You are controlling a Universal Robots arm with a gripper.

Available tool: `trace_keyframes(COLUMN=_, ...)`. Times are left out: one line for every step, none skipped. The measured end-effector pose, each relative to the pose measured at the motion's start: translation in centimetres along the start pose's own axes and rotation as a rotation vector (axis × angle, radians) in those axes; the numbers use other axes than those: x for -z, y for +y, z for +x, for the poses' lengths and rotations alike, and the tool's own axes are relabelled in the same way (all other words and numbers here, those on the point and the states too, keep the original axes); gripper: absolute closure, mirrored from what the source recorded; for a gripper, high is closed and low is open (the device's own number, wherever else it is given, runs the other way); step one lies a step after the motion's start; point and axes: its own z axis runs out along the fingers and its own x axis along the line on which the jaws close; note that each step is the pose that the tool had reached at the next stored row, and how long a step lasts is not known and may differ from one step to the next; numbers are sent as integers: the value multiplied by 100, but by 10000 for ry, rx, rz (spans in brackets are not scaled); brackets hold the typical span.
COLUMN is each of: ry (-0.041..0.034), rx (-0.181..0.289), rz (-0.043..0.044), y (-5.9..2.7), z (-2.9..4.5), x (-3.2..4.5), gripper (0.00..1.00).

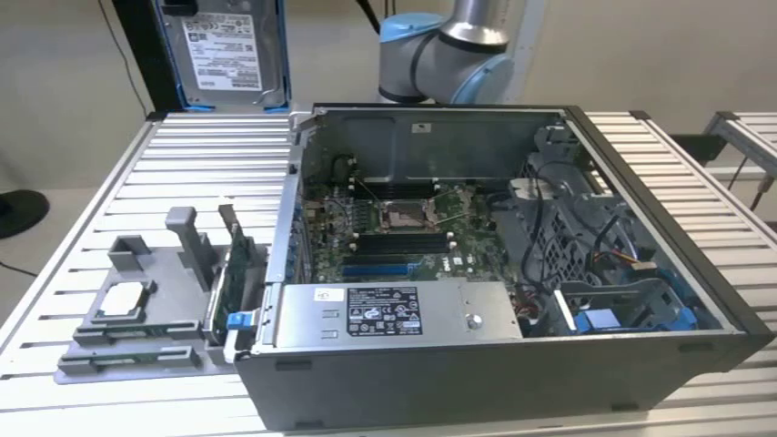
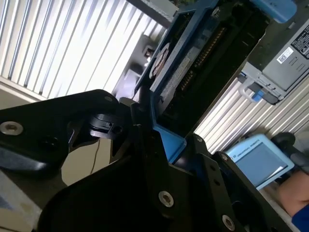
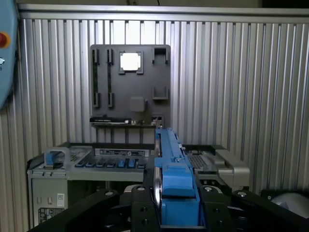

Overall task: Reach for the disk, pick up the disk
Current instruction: 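Pick up the disk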

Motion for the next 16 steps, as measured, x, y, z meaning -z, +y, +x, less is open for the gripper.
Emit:
trace_keyframes(ry=0, rx=0, rz=-4, y=-37, z=0, x=-1, gripper=100)
trace_keyframes(ry=0, rx=-1, rz=-7, y=-73, z=0, x=-2, gripper=100)
trace_keyframes(ry=0, rx=0, rz=-11, y=-112, z=-1, x=-3, gripper=100)
trace_keyframes(ry=0, rx=0, rz=-15, y=-153, z=-1, x=-4, gripper=100)
trace_keyframes(ry=0, rx=-1, rz=-18, y=-190, z=-1, x=-5, gripper=100)
trace_keyframes(ry=0, rx=-1, rz=-23, y=-229, z=-1, x=-5, gripper=100)
trace_keyframes(ry=0, rx=-1, rz=-27, y=-269, z=-2, x=-7, gripper=100)
trace_keyframes(ry=1, rx=-1, rz=-32, y=-307, z=-2, x=-7, gripper=100)
trace_keyframes(ry=0, rx=-1, rz=-36, y=-345, z=-2, x=-8, gripper=100)
trace_keyframes(ry=0, rx=0, rz=-42, y=-387, z=-2, x=-9, gripper=100)
trace_keyframes(ry=0, rx=0, rz=-46, y=-426, z=-2, x=-11, gripper=100)
trace_keyframes(ry=0, rx=-1, rz=-51, y=-465, z=-3, x=-12, gripper=100)
trace_keyframes(ry=0, rx=-2, rz=-56, y=-505, z=-3, x=-13, gripper=100)
trace_keyframes(ry=0, rx=-1, rz=-61, y=-544, z=-3, x=-14, gripper=100)
trace_keyframes(ry=0, rx=0, rz=-66, y=-579, z=-3, x=-14, gripper=100)
trace_keyframes(ry=1, rx=-1, rz=-71, y=-618, z=-4, x=-15, gripper=100)
